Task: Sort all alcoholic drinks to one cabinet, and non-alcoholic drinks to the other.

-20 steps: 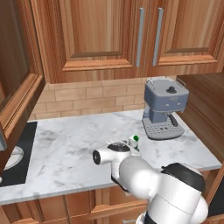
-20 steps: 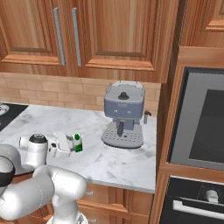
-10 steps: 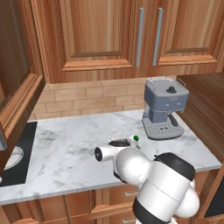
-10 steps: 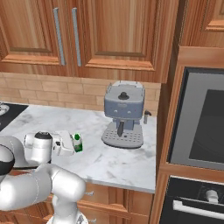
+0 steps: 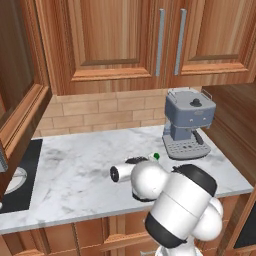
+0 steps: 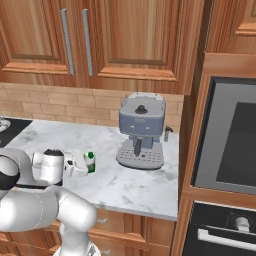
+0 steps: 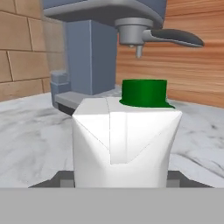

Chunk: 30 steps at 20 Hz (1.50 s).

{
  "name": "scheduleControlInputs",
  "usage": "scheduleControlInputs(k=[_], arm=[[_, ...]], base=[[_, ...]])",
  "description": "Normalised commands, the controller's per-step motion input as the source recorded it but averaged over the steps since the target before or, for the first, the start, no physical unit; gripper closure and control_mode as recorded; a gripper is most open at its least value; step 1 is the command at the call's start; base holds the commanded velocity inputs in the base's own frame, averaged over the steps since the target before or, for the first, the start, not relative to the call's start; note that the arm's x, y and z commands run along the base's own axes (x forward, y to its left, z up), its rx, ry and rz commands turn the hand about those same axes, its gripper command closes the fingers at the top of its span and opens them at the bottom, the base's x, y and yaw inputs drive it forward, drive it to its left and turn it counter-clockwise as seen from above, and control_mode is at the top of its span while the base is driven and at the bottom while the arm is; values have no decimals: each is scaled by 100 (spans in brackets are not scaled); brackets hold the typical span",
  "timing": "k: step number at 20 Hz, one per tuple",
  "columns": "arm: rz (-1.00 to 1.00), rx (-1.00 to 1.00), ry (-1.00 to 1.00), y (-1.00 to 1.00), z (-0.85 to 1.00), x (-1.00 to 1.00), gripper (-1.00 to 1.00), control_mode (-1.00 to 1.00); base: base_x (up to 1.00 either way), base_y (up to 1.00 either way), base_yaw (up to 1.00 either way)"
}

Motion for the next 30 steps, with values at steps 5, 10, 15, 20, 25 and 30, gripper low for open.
scheduleControlInputs(k=[5,10,15,20,25,30], arm=[[0,0,0,-1,-3,0,100,-100],[0,0,-20,0,7,-24,100,-100],[0,0,-18,-1,34,-41,100,-100],[-3,0,-5,-7,49,-28,100,-100],[-4,0,-3,-5,54,-23,100,-100],[-4,-1,0,0,57,-24,100,-100]], base=[[0,0,0],[0,0,0],[0,0,0],[0,0,0],[0,0,0],[0,0,0]])
